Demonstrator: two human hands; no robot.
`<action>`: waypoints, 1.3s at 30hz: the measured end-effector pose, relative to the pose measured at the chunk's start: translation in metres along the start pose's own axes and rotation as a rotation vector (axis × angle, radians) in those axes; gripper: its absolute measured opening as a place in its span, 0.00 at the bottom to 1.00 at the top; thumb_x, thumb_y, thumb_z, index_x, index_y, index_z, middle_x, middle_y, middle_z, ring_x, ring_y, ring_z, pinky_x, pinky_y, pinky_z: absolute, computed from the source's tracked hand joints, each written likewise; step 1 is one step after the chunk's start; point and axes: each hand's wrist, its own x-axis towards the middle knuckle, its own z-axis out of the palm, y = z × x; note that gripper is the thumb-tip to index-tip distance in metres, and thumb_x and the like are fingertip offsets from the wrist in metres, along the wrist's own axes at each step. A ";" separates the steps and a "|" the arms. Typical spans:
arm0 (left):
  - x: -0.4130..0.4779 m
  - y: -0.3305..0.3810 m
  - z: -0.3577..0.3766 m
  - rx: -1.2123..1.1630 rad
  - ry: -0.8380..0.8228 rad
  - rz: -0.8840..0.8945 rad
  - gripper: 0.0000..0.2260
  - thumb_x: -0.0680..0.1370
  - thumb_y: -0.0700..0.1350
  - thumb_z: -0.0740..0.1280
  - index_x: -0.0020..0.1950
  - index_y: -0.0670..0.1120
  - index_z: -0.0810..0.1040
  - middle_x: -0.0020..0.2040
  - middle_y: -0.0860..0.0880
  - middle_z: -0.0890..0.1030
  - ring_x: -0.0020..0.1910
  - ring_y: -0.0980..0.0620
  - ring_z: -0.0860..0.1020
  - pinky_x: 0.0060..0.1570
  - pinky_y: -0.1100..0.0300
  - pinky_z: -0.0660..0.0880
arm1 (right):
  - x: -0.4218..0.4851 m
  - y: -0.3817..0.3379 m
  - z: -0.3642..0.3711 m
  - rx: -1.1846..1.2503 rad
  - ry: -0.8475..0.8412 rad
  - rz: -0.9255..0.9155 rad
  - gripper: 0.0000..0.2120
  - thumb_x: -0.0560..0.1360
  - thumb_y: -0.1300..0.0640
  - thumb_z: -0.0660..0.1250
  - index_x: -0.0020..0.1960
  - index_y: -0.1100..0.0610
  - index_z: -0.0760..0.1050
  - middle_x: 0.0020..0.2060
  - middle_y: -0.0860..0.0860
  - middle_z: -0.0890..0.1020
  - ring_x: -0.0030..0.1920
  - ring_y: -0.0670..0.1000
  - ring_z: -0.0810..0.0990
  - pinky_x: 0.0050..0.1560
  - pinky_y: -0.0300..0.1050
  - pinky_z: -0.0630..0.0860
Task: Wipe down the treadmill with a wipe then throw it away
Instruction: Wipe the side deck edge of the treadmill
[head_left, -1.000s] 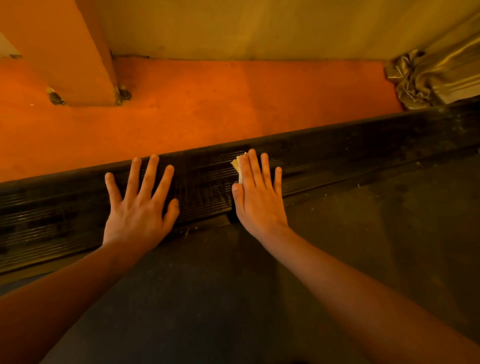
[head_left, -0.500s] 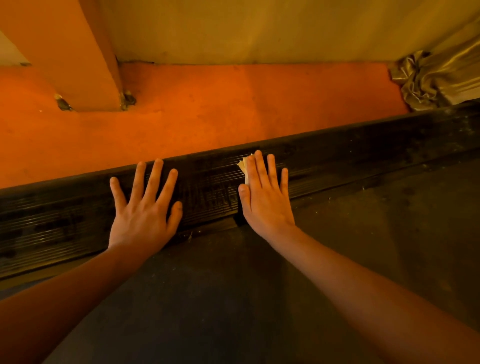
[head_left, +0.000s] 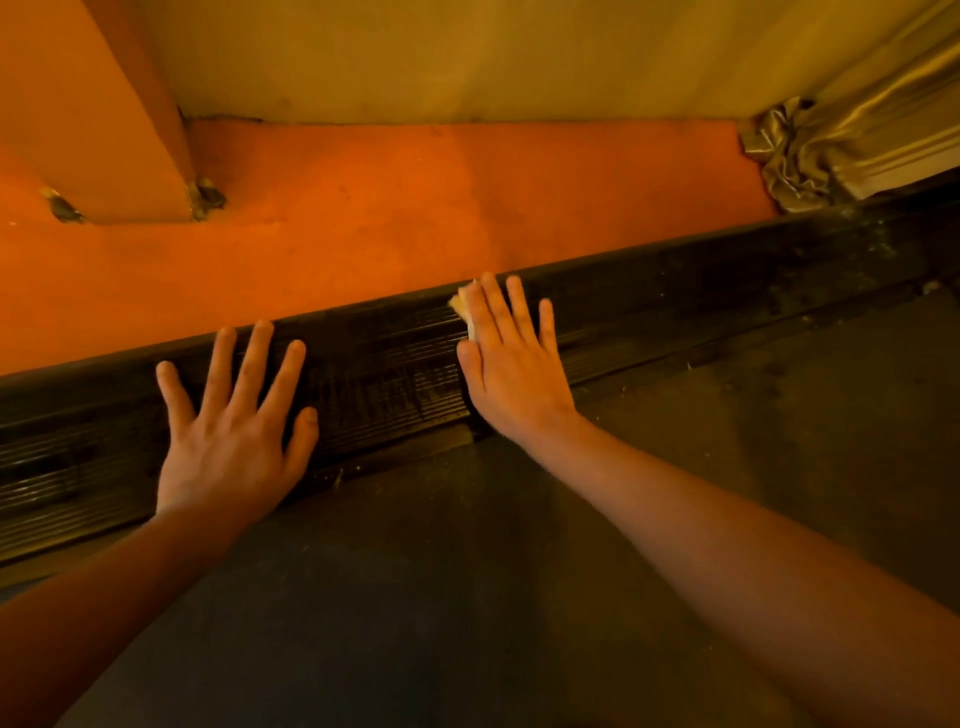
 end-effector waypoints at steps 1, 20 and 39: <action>0.000 0.001 0.000 0.000 0.000 0.001 0.31 0.82 0.60 0.50 0.83 0.48 0.57 0.84 0.43 0.52 0.83 0.39 0.47 0.72 0.25 0.44 | 0.014 -0.002 -0.005 0.000 0.022 0.042 0.29 0.87 0.44 0.42 0.84 0.52 0.43 0.84 0.51 0.44 0.82 0.54 0.36 0.80 0.62 0.37; 0.002 0.002 -0.004 -0.008 0.002 -0.014 0.32 0.82 0.61 0.48 0.83 0.48 0.56 0.84 0.43 0.52 0.83 0.42 0.45 0.74 0.33 0.37 | -0.025 0.004 0.003 0.076 -0.012 0.024 0.29 0.87 0.43 0.41 0.84 0.51 0.38 0.83 0.49 0.39 0.82 0.52 0.34 0.81 0.61 0.38; 0.001 0.004 -0.005 -0.006 0.010 -0.011 0.31 0.82 0.59 0.50 0.83 0.47 0.57 0.83 0.42 0.54 0.83 0.40 0.47 0.74 0.29 0.42 | -0.022 -0.001 0.011 0.105 0.015 0.037 0.29 0.87 0.44 0.43 0.84 0.51 0.40 0.83 0.49 0.40 0.82 0.53 0.34 0.80 0.60 0.35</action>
